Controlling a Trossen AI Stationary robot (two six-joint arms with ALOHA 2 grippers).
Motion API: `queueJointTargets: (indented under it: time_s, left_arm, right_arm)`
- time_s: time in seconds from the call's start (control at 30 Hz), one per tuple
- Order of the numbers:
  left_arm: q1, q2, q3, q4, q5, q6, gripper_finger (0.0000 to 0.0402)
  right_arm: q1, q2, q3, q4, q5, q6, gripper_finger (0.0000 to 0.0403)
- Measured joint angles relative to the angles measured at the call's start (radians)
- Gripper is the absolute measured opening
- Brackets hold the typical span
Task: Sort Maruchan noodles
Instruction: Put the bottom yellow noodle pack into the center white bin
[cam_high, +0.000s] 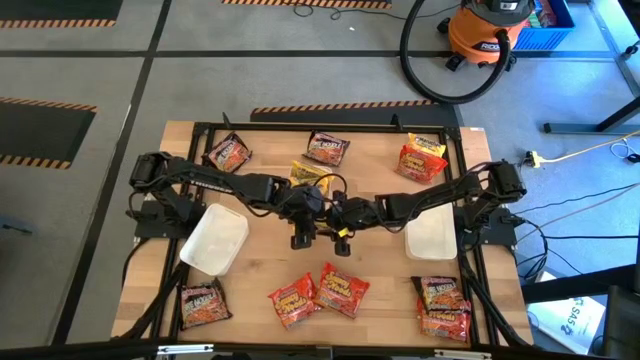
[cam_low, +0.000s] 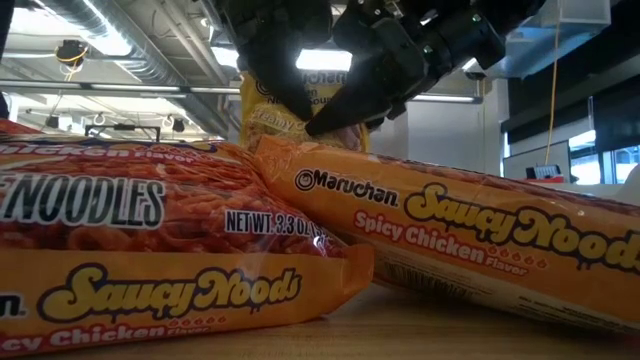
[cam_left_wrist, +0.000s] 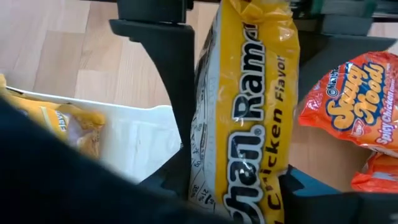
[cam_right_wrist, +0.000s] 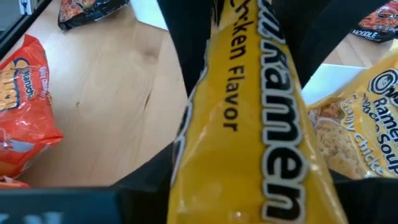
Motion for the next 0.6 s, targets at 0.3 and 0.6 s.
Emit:
queueJointTargets:
  time_s: [0.3,0.6]
  left_arm:
    - [-0.001,-0.041,0.000,-0.013,-0.022,0.027,0.0110]
    - [0.004,-0.173,0.001,-0.122,-0.133,0.089,0.0113]
  right_arm:
    - [0.000,-0.072,0.000,-0.060,-0.063,-0.028,0.0239]
    - [0.001,-0.273,0.002,-0.264,-0.001,-0.054,0.0243]
